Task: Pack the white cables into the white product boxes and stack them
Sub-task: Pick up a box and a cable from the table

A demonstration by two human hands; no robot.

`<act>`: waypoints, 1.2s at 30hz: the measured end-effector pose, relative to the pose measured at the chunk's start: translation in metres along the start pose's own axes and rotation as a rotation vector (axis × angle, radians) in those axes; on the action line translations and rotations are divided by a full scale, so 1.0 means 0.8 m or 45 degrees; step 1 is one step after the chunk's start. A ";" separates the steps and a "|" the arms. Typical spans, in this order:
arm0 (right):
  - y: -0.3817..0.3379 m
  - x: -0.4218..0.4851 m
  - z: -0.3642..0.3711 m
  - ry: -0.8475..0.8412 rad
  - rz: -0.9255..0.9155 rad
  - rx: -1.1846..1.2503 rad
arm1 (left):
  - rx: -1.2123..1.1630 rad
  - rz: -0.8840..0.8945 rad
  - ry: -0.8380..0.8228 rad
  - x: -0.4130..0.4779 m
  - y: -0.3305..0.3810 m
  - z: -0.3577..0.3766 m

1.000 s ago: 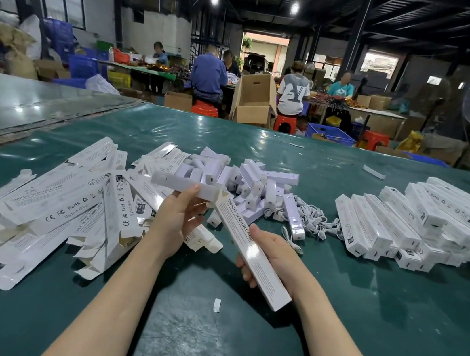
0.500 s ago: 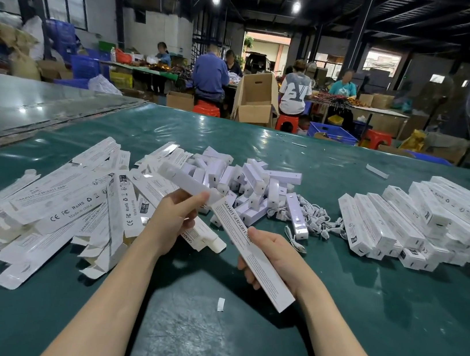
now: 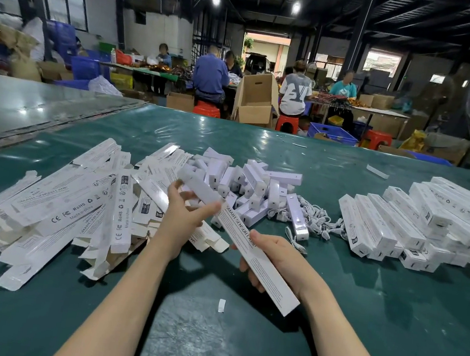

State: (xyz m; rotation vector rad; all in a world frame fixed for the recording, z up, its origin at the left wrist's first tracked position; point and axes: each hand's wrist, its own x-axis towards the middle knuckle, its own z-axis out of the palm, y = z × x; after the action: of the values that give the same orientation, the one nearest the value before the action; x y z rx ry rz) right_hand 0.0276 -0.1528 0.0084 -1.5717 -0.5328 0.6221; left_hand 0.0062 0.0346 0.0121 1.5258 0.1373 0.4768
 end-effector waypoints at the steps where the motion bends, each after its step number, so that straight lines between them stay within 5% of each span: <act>1: 0.000 0.000 0.000 0.003 -0.001 0.007 | -0.022 0.036 0.002 0.000 0.000 0.000; 6: 0.000 -0.001 -0.002 0.025 0.002 0.050 | -0.034 0.151 -0.016 -0.001 0.003 0.002; 13: 0.002 0.000 -0.004 0.067 0.005 0.125 | 0.339 0.397 0.099 -0.012 0.003 0.017; 20: 0.002 -0.002 -0.007 0.030 -0.012 0.100 | 0.137 0.307 0.002 -0.008 0.014 0.019; 28: 0.001 -0.002 -0.002 0.017 0.014 -0.022 | -0.054 0.046 0.192 -0.008 0.017 0.020; 32: 0.000 -0.002 -0.002 0.012 0.021 -0.059 | 0.356 0.337 0.289 -0.013 0.019 0.015; 36: -0.002 -0.004 0.000 -0.054 0.024 -0.057 | 0.240 0.340 0.224 -0.019 0.023 0.019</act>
State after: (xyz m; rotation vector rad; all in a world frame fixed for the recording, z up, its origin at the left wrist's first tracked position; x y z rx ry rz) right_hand 0.0254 -0.1546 0.0104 -1.6102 -0.5680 0.6630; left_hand -0.0057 0.0144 0.0278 1.6942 0.1176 0.8312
